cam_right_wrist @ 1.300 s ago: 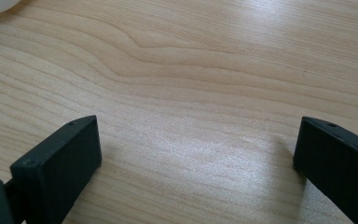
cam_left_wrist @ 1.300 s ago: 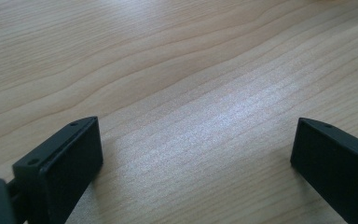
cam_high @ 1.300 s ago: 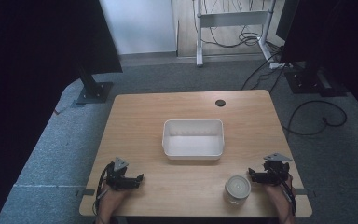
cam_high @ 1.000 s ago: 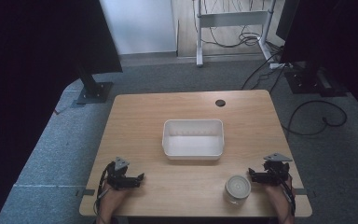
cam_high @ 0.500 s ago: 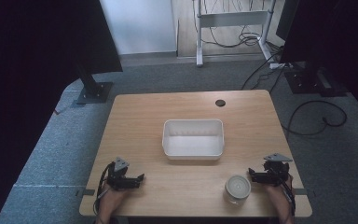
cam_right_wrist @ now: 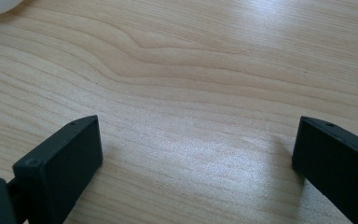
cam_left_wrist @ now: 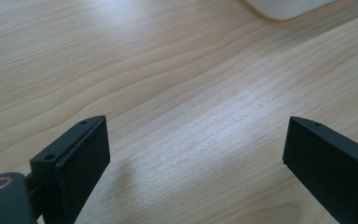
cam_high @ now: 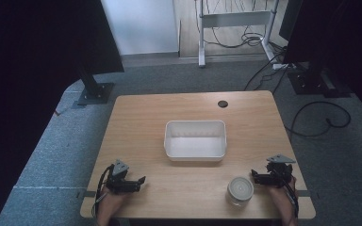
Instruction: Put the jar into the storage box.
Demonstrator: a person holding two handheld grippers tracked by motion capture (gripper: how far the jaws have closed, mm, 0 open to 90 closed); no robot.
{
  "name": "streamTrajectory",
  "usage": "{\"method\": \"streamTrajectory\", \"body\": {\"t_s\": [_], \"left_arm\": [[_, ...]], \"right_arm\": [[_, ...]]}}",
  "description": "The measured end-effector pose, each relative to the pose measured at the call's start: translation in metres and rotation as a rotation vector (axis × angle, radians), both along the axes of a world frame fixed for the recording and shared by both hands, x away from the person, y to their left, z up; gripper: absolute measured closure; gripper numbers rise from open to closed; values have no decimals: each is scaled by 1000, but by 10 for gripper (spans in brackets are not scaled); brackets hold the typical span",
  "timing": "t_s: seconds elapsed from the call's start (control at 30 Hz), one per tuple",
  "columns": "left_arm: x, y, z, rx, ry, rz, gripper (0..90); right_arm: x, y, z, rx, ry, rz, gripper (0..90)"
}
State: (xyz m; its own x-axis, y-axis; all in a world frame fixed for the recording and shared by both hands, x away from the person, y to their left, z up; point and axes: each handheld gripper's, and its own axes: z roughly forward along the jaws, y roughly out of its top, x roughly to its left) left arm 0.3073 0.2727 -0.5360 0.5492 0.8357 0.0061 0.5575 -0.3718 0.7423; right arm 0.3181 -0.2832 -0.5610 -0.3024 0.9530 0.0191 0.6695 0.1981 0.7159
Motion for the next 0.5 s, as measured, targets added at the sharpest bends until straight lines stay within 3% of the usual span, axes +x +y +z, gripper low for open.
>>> {"method": "streamTrajectory", "body": {"t_s": [0.5], "left_arm": [[-14, -28, 13, -18, -34, -83, 68]], "right_arm": [[0, 0, 0, 0, 0, 0, 11]]}}
